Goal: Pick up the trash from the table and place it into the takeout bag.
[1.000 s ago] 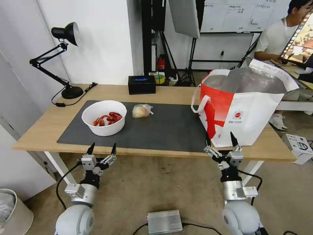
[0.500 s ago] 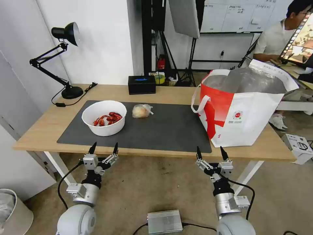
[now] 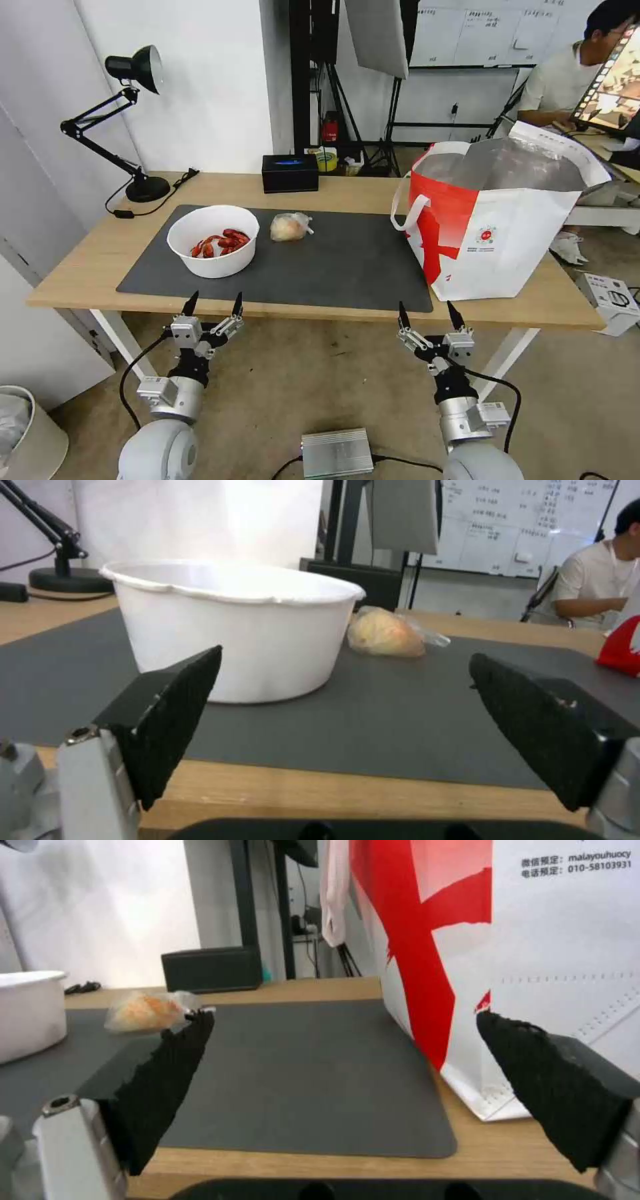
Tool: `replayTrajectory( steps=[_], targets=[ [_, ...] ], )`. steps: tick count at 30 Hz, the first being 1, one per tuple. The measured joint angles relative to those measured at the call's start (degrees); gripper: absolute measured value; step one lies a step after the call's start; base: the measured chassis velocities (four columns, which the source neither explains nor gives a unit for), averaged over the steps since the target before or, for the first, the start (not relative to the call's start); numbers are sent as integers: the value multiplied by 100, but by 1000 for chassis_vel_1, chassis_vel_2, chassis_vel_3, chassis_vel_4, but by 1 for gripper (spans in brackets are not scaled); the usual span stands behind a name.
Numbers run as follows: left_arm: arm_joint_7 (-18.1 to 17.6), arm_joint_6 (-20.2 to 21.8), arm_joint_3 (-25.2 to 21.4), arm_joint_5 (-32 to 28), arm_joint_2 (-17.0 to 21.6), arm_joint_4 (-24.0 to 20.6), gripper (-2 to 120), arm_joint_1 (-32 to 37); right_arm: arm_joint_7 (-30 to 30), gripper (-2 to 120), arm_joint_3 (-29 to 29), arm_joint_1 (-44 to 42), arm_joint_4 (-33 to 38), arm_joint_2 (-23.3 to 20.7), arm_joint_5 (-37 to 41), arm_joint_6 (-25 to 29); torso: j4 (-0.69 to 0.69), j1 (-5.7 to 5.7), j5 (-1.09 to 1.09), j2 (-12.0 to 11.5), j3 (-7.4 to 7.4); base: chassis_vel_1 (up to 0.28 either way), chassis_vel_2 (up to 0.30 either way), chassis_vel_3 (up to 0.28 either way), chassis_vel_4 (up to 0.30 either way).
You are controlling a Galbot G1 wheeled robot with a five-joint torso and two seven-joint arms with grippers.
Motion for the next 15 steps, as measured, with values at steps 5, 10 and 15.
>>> replayTrajectory(
  steps=[5,10,15],
  targets=[
    [13,-5,-7,0,-10,4,100,13,-5,100,-2,28,-16,-16,31,69,0,0,0,0,0,0,0,0,0],
    [16,-9,-8,18,-29,16,100,26,-75,100,-64,148,-45,-61,166,185,0,0,0,0,0,0,0,0,0],
    [29,-74,-24,65,-84,26,100,98,-161,100,-157,375,-52,-172,367,316,0,0,0,0,0,0,0,0,0]
  ],
)
